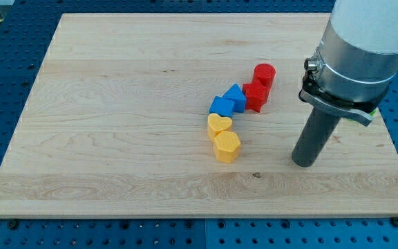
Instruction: Separate the yellow hexagon from the yellow heart
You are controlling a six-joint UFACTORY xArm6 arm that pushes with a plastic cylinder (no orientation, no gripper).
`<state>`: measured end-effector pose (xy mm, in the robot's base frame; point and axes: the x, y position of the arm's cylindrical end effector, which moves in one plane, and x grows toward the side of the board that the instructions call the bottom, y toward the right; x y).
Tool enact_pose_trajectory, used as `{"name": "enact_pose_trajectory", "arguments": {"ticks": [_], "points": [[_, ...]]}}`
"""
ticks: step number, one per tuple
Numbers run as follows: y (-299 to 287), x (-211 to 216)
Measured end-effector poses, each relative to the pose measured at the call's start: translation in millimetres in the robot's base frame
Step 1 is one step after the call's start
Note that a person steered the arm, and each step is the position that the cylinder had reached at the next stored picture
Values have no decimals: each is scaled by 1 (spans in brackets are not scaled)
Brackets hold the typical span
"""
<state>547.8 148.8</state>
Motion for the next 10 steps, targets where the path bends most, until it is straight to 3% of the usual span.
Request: {"name": "enact_pose_trajectory", "arguments": {"ticks": [3, 5, 7, 8, 9, 10], "points": [[0, 11], [0, 70], [-3, 71], [-81, 64], [-172, 29], [-214, -7]]}}
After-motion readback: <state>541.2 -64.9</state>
